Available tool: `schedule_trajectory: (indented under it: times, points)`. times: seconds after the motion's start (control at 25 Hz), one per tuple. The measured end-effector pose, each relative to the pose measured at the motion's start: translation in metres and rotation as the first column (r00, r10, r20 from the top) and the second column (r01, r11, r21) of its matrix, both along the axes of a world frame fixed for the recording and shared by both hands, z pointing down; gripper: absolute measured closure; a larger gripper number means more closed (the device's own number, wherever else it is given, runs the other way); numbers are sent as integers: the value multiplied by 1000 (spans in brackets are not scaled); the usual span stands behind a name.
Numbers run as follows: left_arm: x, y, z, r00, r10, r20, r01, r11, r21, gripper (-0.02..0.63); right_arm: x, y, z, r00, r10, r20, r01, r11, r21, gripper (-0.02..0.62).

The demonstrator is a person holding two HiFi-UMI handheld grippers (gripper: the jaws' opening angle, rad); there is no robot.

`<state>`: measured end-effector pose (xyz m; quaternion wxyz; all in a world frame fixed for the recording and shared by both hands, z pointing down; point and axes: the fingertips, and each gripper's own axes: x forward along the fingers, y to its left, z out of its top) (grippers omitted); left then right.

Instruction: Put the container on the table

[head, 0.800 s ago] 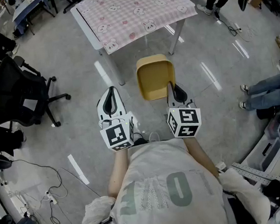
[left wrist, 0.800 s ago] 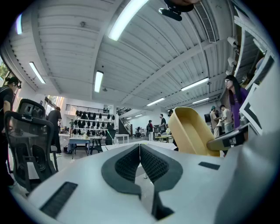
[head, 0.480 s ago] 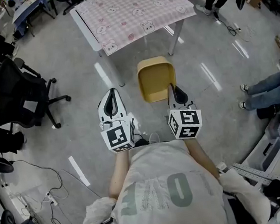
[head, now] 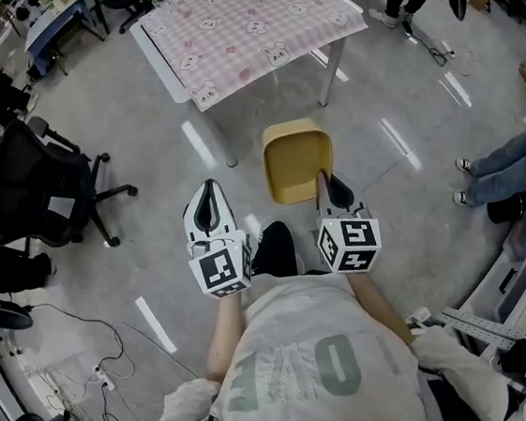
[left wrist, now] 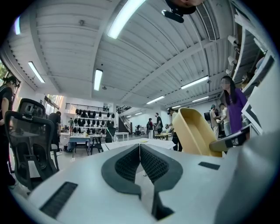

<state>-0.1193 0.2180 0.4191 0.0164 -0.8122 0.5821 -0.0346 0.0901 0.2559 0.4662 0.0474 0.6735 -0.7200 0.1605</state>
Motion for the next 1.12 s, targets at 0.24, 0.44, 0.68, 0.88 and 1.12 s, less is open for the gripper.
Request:
schedule_trajectory:
  times: [0.24,0.44,0.68,0.88,1.12]
  points:
    - [16,-27,-10,1000,18,6,-19,999,31,577,18,-12,-2,1000,29,4,-29,1000,4,563]
    - [25,-53,-21,999,37,-2,-37,997,66,577,28,-30,-2,999,52,9,-52,999,10,563]
    - [34,-99,-21,997,50,-55,-45,996,74,577,37,-76,-5,998,55,2,-55,998,24,563]
    - [33,-156,-30,995,41,-86,-33,996,82,577,45,-135,-9,997,76,-2,-76,997,20,563]
    - [24,-251,-55,996,47,-71,-39,993,112,577,56,-227,-30,991,135,5,-135,991,19,563]
